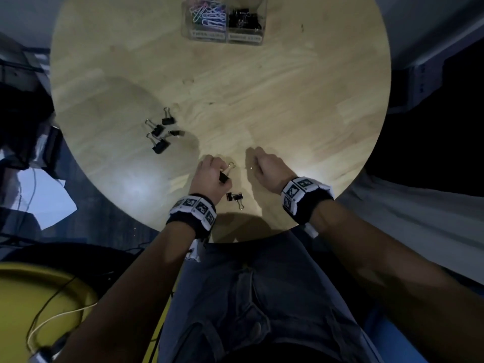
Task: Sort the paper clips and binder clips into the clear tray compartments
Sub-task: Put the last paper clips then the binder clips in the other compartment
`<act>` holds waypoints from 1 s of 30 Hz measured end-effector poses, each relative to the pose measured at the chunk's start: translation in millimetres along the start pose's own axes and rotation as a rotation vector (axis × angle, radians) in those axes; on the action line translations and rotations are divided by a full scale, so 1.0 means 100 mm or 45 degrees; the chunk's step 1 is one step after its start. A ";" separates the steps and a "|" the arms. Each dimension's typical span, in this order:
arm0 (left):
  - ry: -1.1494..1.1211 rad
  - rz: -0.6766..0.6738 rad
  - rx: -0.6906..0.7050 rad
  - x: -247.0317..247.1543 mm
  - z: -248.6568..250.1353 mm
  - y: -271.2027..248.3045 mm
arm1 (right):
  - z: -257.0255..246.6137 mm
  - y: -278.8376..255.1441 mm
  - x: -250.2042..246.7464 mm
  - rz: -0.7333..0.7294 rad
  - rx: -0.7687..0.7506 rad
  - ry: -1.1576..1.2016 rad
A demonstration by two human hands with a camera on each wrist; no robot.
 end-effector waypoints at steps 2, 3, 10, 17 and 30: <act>-0.078 0.102 -0.092 -0.15 -0.11 -0.01 | -0.09 -0.12 0.03 0.028 -0.046 0.146; -0.105 0.160 -0.148 -0.25 -0.17 -0.03 | -0.17 -0.19 0.07 0.032 -0.082 0.145; -0.396 0.510 -0.533 -0.85 -0.86 -0.27 | -0.42 -0.29 0.64 -0.054 -0.203 -0.331; -0.222 0.522 -0.552 -1.18 -1.30 -0.04 | -0.46 -0.26 0.81 -0.247 -0.333 -0.601; 0.081 0.155 -0.286 -0.96 -1.24 0.23 | -0.52 0.55 -1.39 0.627 -0.017 0.203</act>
Point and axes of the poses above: each hand's wrist, its own y-axis towards the middle knuckle, its own x-axis out of the palm, z = x × y, the point moved 10 cm from there along y, towards the middle knuckle, and after that the axes turned 5 degrees about x, right-handed, at the moved point
